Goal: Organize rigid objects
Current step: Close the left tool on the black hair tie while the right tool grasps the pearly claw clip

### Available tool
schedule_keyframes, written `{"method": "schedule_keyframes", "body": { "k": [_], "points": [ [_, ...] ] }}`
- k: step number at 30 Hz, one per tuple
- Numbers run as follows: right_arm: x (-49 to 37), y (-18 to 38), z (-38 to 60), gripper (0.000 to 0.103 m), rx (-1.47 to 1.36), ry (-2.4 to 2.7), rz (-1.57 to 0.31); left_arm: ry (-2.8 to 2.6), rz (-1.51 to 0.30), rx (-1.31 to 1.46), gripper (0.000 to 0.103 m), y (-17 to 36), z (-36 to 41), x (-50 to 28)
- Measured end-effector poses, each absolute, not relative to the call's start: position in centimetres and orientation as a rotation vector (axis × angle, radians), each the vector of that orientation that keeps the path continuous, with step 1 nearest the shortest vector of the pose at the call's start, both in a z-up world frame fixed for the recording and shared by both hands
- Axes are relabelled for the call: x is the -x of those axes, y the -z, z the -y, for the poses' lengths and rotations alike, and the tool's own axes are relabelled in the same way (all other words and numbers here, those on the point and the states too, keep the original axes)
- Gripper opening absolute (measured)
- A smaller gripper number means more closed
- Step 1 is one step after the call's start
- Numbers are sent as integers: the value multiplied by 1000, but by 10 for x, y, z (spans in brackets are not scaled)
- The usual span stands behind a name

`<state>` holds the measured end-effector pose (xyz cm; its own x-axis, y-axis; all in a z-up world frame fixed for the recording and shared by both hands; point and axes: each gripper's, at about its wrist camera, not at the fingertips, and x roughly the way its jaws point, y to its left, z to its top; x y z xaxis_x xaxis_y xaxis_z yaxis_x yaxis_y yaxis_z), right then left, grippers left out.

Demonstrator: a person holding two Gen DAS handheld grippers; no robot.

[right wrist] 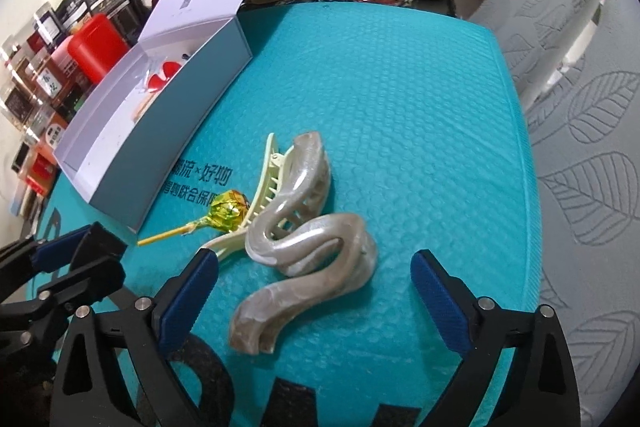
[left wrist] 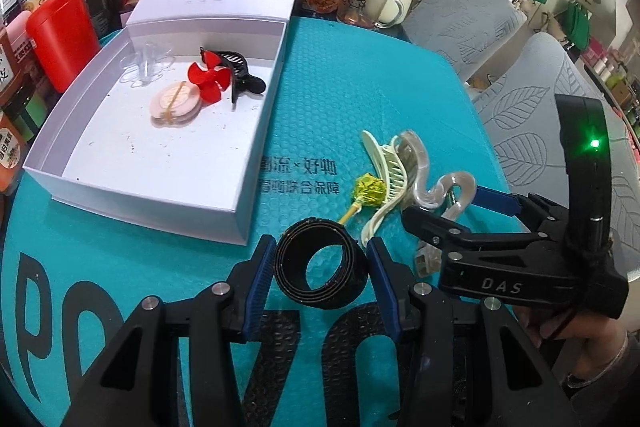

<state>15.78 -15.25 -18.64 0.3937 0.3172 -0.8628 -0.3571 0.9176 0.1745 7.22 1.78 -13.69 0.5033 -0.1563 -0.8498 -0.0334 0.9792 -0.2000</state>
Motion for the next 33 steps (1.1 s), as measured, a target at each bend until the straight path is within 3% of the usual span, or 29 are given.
{"method": "schedule_keyframes", "body": {
  "k": [5, 12, 33],
  "points": [
    [-160, 190, 145, 93, 48, -423, -1060, 59, -1036, 202, 46, 137, -20, -73],
    [-161, 197, 144, 68, 71, -364, -1057, 48, -1044, 218, 46, 138, -26, -72],
    [-136, 188, 167, 67, 7, -372, -1049, 68, -1046, 213, 46, 136, -13, -58]
  ]
}}
